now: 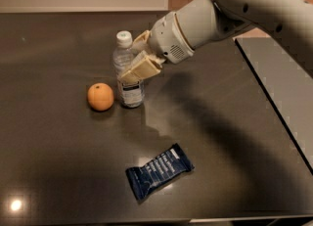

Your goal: Move blue plastic bottle near orange

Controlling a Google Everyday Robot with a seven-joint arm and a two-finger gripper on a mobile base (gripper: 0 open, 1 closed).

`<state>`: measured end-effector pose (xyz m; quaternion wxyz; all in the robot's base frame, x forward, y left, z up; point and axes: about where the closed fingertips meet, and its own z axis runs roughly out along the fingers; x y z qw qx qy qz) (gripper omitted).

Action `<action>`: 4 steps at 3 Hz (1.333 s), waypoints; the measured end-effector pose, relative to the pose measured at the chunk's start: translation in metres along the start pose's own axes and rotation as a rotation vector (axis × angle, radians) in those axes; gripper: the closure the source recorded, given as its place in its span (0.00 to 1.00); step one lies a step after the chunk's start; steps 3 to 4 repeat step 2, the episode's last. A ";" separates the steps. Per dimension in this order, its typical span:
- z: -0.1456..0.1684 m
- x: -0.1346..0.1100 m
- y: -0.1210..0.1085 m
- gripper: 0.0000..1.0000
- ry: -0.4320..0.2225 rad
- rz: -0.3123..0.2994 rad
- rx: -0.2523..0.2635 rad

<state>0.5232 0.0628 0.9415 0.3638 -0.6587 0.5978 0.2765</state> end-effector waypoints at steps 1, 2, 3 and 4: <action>0.001 -0.002 0.001 0.00 0.000 -0.002 -0.003; 0.001 -0.002 0.001 0.00 0.000 -0.002 -0.003; 0.001 -0.002 0.001 0.00 0.000 -0.002 -0.003; 0.001 -0.002 0.001 0.00 0.000 -0.002 -0.003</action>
Offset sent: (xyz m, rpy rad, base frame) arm -0.0009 0.0014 0.0003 -0.0004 -0.0001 0.0030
